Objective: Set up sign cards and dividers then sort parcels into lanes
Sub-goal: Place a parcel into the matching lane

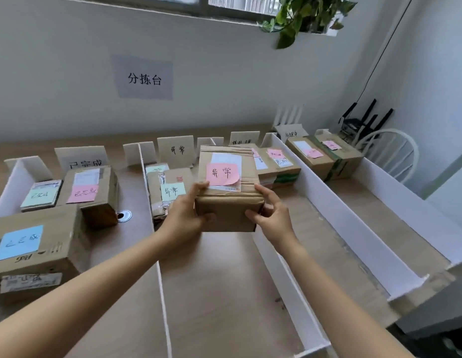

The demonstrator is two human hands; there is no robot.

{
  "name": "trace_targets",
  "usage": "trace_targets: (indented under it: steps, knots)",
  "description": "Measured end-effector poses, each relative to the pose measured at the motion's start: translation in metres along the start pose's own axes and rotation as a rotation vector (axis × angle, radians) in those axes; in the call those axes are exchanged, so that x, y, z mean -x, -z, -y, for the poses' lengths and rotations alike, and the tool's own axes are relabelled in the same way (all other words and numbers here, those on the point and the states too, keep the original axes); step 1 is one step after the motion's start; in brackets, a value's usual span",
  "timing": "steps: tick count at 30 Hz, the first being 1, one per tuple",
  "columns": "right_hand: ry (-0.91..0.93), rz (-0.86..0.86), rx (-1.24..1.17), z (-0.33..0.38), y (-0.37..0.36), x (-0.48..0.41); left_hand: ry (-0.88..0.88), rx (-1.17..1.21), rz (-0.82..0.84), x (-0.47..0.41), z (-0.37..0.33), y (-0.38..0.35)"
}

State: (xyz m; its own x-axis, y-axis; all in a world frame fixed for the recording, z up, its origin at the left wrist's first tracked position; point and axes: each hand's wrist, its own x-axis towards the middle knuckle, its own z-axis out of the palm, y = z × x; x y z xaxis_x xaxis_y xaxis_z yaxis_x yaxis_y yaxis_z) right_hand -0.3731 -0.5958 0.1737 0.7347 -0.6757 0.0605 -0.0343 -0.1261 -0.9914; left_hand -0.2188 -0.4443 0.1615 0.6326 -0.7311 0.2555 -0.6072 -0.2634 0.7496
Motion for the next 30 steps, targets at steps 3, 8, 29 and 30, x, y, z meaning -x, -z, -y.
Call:
trace_targets:
  steps: [3, 8, 29, 30]
  knots:
    - [0.005, 0.062, 0.02, -0.007, 0.013, -0.044, 0.057, -0.012, -0.063, -0.027, 0.001, -0.012]
    - [0.002, 0.096, 0.042, -0.014, 0.024, -0.112, 0.137, -0.04, -0.11, -0.07, 0.004, -0.024]
    - [0.039, 0.226, 0.209, -0.058, -0.007, -0.285, 0.421, -0.022, -0.206, -0.189, 0.075, -0.053]
    - [0.031, 0.232, 0.202, -0.062, -0.008, -0.288, 0.429, -0.013, -0.206, -0.19, 0.08, -0.055]
